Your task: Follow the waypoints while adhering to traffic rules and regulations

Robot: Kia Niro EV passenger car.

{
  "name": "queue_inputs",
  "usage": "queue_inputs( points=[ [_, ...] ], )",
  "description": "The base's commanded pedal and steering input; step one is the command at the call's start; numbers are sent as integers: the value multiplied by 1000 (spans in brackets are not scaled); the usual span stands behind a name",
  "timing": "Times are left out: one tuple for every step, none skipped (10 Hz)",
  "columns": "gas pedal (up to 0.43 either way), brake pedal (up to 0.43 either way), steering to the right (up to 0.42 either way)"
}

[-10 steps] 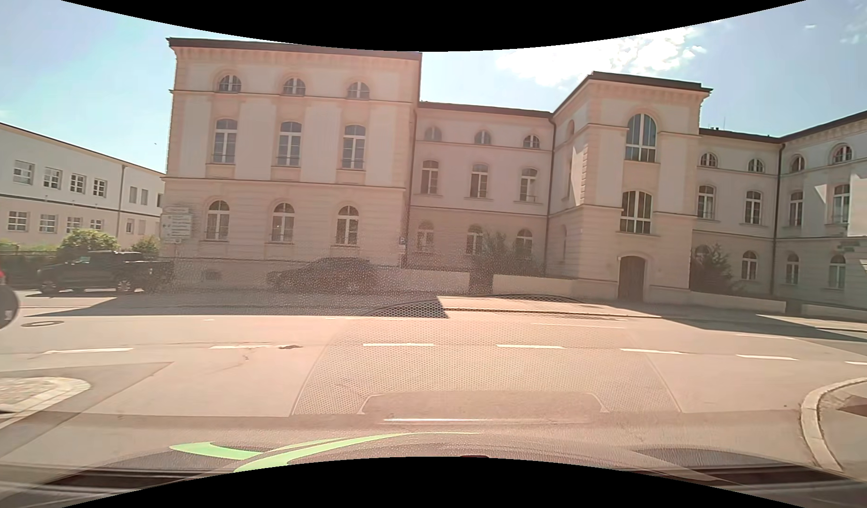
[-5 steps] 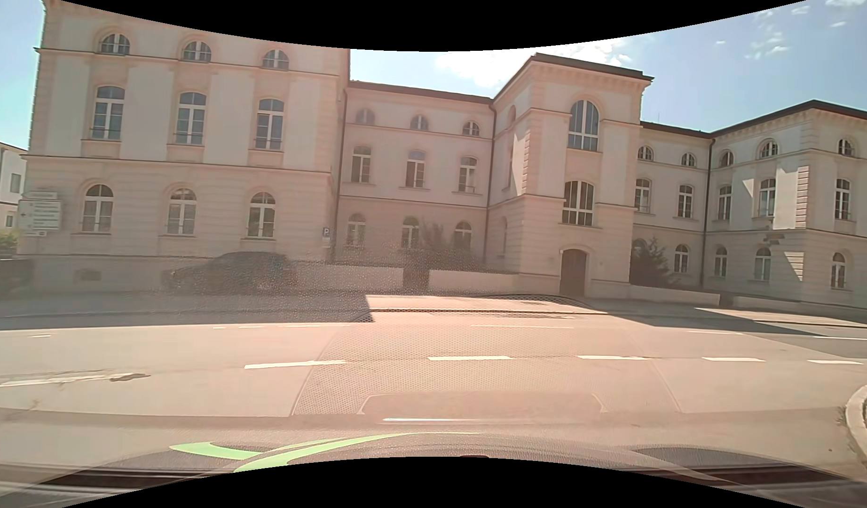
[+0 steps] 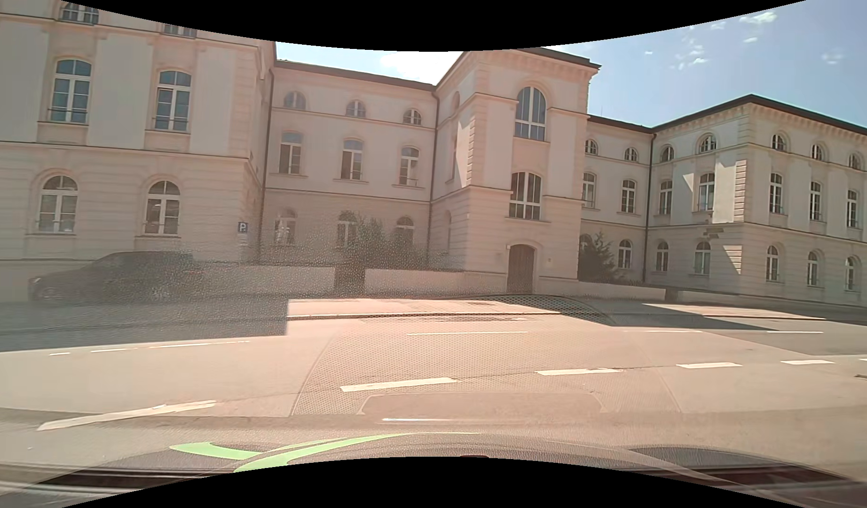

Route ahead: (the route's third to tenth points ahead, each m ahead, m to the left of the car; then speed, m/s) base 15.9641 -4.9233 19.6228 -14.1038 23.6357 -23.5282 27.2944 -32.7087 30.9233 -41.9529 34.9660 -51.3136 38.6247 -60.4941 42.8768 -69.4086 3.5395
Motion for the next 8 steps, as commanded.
queue_inputs(
  points=[
    [0,238,294],
    [0,244,302],
    [0,244,311],
    [0,244,316],
    [0,244,321],
    [0,250,322],
    [0,79,321],
    [0,0,321]
  ],
)
